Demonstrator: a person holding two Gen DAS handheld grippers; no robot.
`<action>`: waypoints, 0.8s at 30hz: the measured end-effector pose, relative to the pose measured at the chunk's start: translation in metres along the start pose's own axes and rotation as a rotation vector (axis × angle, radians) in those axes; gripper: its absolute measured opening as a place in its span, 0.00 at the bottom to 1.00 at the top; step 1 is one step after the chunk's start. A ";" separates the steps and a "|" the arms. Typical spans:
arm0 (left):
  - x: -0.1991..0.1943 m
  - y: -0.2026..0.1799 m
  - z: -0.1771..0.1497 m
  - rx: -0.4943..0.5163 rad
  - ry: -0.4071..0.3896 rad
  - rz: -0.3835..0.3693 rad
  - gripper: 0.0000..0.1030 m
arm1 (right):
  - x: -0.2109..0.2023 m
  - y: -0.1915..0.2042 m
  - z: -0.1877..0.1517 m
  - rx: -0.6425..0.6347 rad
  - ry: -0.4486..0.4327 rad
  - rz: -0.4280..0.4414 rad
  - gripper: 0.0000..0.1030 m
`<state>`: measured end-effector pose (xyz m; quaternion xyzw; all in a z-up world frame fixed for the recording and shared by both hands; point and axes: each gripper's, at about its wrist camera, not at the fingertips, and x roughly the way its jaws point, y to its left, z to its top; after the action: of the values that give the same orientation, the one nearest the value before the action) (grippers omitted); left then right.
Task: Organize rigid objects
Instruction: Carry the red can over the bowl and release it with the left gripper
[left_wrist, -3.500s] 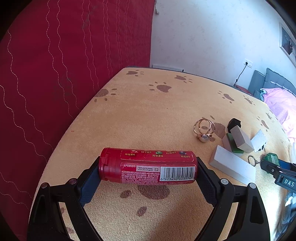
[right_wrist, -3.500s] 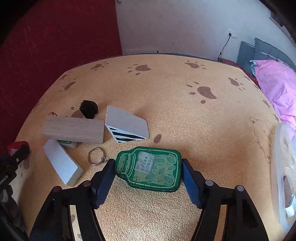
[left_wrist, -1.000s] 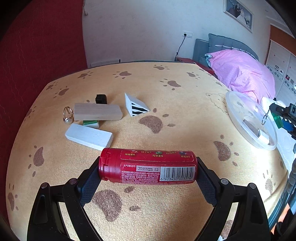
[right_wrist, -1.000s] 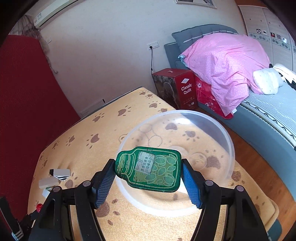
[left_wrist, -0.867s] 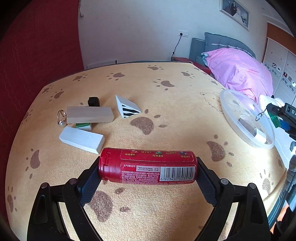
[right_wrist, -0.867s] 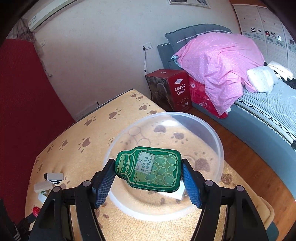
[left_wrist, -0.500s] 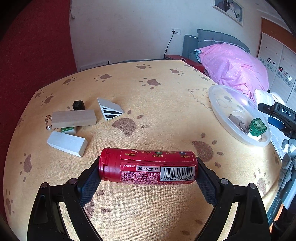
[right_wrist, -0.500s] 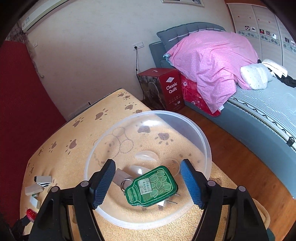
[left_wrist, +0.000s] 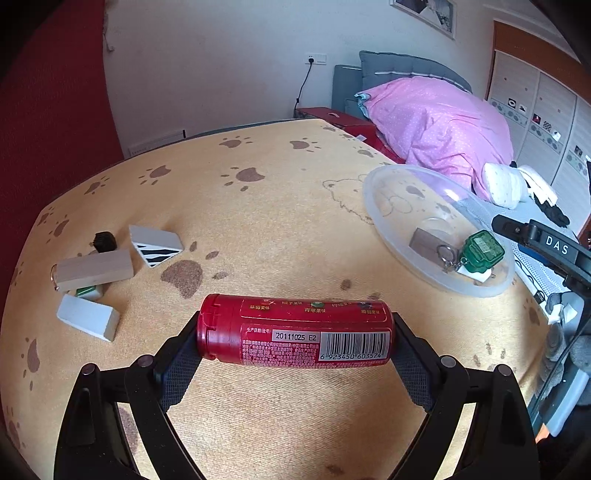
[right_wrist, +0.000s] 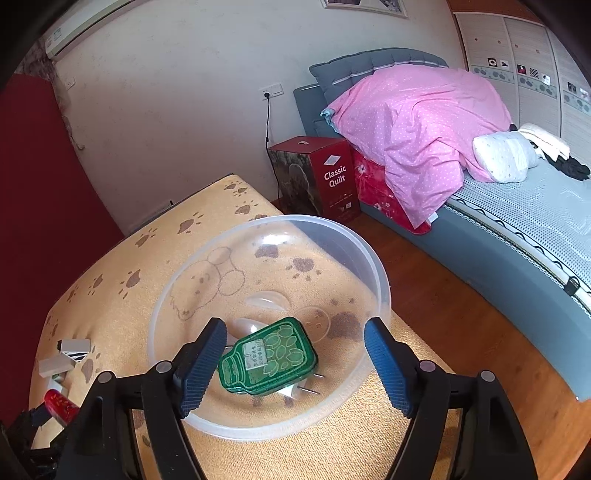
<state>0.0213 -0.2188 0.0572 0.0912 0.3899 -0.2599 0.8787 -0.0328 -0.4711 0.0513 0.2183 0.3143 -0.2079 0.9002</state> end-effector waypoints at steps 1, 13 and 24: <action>0.001 -0.004 0.001 0.001 0.003 -0.010 0.90 | 0.000 -0.002 -0.001 0.004 0.000 -0.002 0.78; 0.016 -0.059 0.024 0.096 -0.014 -0.090 0.90 | 0.001 -0.006 -0.003 -0.001 -0.015 -0.007 0.78; 0.037 -0.092 0.034 0.166 -0.016 -0.138 0.90 | 0.001 -0.018 0.001 0.029 -0.033 -0.024 0.79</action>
<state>0.0150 -0.3233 0.0568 0.1347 0.3655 -0.3517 0.8512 -0.0410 -0.4869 0.0462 0.2239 0.2989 -0.2268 0.8995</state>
